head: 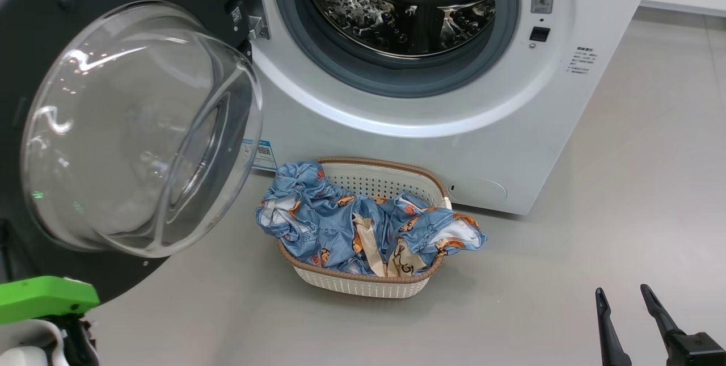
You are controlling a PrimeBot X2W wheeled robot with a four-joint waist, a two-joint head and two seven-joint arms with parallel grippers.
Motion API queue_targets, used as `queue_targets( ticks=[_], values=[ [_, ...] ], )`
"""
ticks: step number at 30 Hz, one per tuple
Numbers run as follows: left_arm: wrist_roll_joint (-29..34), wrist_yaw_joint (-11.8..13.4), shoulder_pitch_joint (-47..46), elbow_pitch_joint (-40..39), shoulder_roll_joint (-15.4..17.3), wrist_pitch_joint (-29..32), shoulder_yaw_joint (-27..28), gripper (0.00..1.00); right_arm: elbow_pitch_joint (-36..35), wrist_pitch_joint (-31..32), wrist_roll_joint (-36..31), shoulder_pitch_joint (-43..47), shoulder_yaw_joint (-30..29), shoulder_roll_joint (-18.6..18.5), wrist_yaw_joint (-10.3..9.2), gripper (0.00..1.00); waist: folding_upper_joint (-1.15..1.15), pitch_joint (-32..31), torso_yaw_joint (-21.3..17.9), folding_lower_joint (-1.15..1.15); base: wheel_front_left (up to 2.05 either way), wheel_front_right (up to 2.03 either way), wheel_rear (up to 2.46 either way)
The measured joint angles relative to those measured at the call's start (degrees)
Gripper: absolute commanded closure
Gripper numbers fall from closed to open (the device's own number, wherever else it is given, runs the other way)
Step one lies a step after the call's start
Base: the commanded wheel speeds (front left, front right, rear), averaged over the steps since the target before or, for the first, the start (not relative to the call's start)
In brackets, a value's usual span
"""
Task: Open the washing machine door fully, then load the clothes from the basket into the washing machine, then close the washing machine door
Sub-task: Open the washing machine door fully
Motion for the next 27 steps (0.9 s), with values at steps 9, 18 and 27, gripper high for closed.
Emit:
queue_targets(
  ticks=[9, 18, 27],
  values=[
    [1.6, 0.0, -5.6, 5.6, 1.7, -0.5, 3.3, 1.0, 0.1, 0.0, -0.1, -0.1, -0.8, 0.0, 0.03, 0.0, 0.0, 0.3, -2.1, 0.0, 0.0, 0.0, 0.0],
    [1.8, 0.0, -7.7, 6.6, 1.3, -1.4, 4.3, 1.0, 0.1, 0.0, -0.1, -0.2, -0.9, 0.4, 0.03, 0.0, 0.0, 0.6, -2.4, 0.0, 0.0, 0.0, 0.0],
    [1.7, -1.5, -8.0, -2.5, 0.7, -2.0, 1.1, 0.94, 0.3, 0.0, -0.1, -0.6, -1.3, 1.3, 0.03, 0.0, 0.0, -0.2, -2.0, 0.0, 0.0, 0.0, 0.0]
  ],
)
